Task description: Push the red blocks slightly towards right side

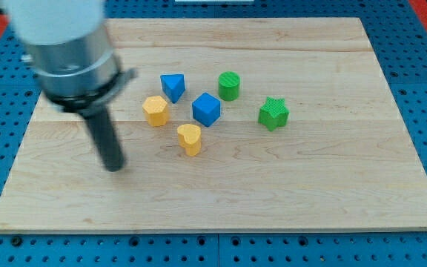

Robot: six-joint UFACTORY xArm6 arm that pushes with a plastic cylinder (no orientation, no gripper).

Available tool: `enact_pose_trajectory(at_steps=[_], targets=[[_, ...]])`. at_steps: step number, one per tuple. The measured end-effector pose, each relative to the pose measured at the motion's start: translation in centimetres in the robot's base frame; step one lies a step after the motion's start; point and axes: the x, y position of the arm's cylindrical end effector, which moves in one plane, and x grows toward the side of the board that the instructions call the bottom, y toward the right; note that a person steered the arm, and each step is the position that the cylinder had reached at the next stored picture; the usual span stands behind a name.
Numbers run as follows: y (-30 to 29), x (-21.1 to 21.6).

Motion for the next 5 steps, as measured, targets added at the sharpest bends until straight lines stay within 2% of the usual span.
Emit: enact_pose_trajectory(at_steps=[1, 2, 4, 5], targets=[[-11.3, -2.6], [-12.5, -6.2], [-12.5, -25.5], [-10.3, -27.5]])
